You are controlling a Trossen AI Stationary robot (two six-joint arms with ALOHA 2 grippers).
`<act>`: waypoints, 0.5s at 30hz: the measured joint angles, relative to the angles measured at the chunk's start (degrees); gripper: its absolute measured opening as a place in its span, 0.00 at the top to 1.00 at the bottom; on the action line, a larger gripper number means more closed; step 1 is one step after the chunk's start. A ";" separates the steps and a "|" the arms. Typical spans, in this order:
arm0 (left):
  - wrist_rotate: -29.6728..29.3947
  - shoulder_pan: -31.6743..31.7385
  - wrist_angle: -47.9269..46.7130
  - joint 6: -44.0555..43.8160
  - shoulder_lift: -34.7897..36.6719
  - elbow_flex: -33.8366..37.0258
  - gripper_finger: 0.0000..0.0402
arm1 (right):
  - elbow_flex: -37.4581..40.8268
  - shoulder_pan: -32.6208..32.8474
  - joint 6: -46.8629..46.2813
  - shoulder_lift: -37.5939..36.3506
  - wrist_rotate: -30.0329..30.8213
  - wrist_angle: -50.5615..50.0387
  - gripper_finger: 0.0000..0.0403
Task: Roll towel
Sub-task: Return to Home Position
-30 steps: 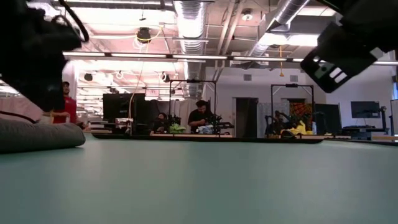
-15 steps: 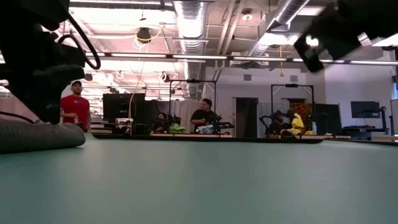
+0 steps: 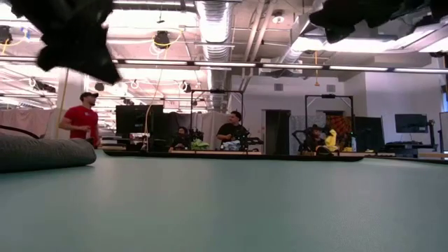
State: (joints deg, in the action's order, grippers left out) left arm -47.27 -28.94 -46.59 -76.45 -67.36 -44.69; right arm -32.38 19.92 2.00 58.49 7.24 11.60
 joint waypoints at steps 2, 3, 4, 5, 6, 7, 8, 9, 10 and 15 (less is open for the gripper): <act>-2.96 -1.30 11.74 7.75 0.04 1.75 0.76 | 0.00 -1.99 0.54 -4.03 -0.07 -4.75 0.59; -3.56 -1.88 18.69 12.25 -0.26 2.84 0.76 | 0.00 -2.96 0.66 -6.16 -0.46 -7.28 0.59; -3.70 -2.27 24.51 17.10 -0.73 3.80 0.76 | 0.28 -3.74 0.67 -8.26 -1.24 -8.83 0.59; -3.76 -2.57 30.44 22.40 -1.32 4.70 0.76 | 1.06 -4.28 0.65 -10.24 -1.86 -9.32 0.59; -3.96 -2.59 36.05 27.07 -1.88 5.43 0.76 | 2.25 -4.61 0.62 -12.55 -2.35 -9.62 0.59; -4.53 -2.61 40.72 31.13 -2.21 6.05 0.76 | 3.76 -4.68 0.31 -14.79 -2.80 -9.62 0.59; -5.46 -2.43 45.08 34.77 -2.25 6.71 0.76 | 5.53 -4.65 -0.36 -16.98 -2.80 -8.54 0.59; -5.79 -1.66 48.88 38.23 -2.21 7.04 0.76 | 7.42 -4.61 -1.12 -18.97 -2.84 -6.95 0.59; -4.70 -0.40 52.73 41.54 -2.15 7.28 0.77 | 9.63 -4.59 -1.90 -21.21 -2.82 -5.00 0.59; 14.61 8.90 64.03 53.83 -2.16 7.52 0.83 | 21.22 -5.18 -4.06 -28.93 0.06 12.01 0.59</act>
State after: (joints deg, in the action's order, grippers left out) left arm -32.66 -20.04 17.44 -22.62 -69.52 -37.17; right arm -11.17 14.74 -2.06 29.56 7.30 23.61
